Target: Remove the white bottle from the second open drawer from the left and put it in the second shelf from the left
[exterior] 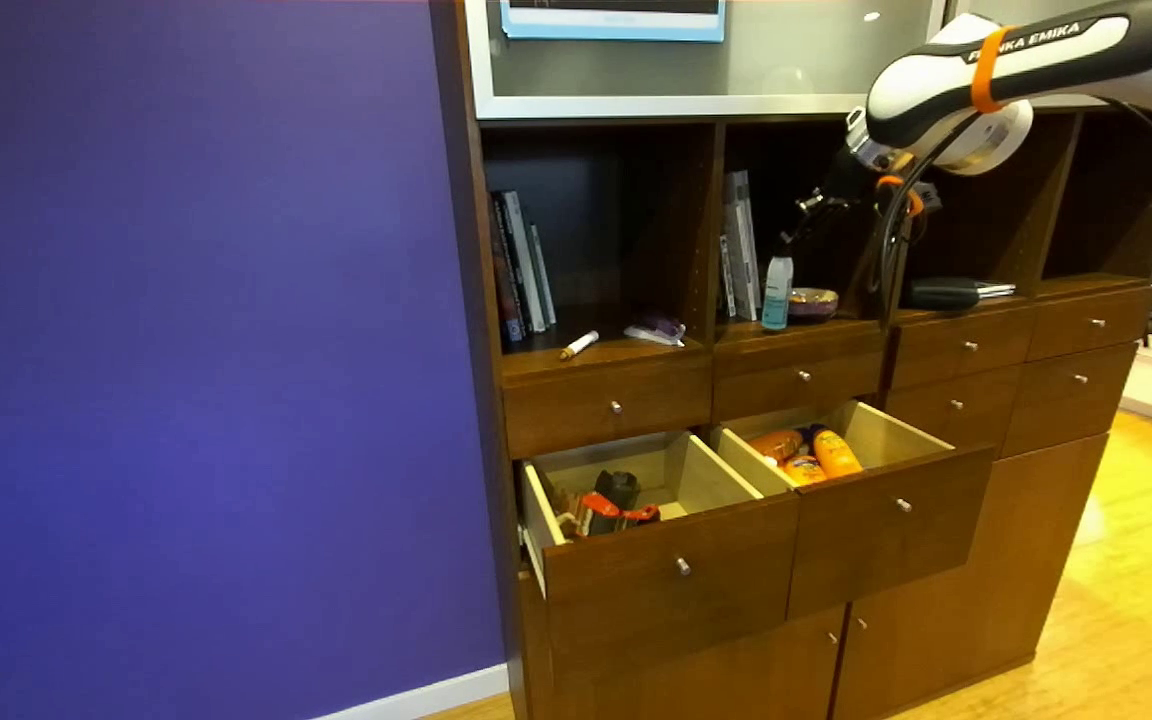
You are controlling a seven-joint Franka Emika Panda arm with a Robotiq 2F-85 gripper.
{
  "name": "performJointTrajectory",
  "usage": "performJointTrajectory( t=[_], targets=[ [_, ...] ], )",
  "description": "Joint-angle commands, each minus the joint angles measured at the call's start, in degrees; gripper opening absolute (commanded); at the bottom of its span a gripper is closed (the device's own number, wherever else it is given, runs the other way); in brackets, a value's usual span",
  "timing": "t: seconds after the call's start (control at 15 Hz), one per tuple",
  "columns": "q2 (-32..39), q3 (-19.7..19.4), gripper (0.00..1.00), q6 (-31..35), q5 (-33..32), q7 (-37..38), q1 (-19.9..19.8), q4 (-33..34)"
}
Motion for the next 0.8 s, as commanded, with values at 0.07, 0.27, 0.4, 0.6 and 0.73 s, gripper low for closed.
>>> performJointTrajectory(
  t=[0.07, 0.27, 0.4, 0.6, 0.73],
  targets=[
    [4.3, 0.9, 0.08, -0.45, -2.46, 2.88, -0.76, 5.92],
    [5.7, 1.26, 0.14, -0.51, -2.21, 2.77, -1.05, 7.4],
    [6.34, 1.46, 0.57, -0.73, -2.12, 2.81, -1.21, 8.18],
    [6.68, 0.58, 0.76, -0.66, -0.57, 1.55, -0.44, 8.6],
    [6.59, 0.58, 0.9, -0.61, -0.56, 1.53, -0.46, 8.55]
  ],
)
